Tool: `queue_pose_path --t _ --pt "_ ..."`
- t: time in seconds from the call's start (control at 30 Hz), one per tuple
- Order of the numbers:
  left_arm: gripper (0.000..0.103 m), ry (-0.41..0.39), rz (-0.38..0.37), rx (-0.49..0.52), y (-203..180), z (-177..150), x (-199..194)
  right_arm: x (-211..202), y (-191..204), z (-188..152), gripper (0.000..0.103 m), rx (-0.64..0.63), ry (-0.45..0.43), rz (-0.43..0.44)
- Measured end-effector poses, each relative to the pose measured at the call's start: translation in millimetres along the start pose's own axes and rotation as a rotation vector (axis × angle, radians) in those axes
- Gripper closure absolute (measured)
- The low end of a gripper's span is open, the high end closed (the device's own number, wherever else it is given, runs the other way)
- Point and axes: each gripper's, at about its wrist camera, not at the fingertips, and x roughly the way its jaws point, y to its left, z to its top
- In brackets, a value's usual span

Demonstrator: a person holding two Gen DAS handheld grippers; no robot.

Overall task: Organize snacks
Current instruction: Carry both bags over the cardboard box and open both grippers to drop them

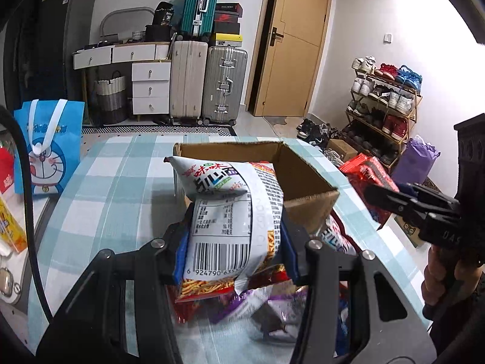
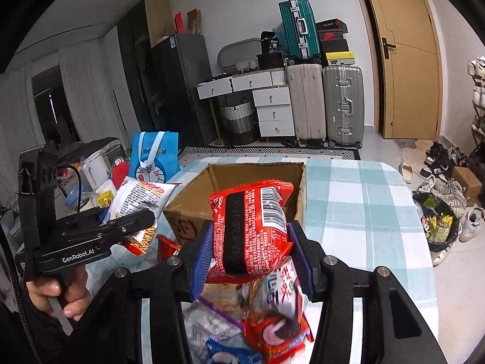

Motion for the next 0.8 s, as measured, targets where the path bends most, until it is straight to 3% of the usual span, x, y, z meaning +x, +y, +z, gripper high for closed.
queue_pose_path --t 0.47,0.8 --pt "0.057 0.008 0.015 0.015 -6.3 51.1 66.6 53.6 -21.6 19.4 0.054 0.054 0.011 0.013" --pt "0.057 0.062 0.038 0.031 -11.7 50.1 120.7 89.3 -26.6 25.8 0.054 0.059 0.029 0.025"
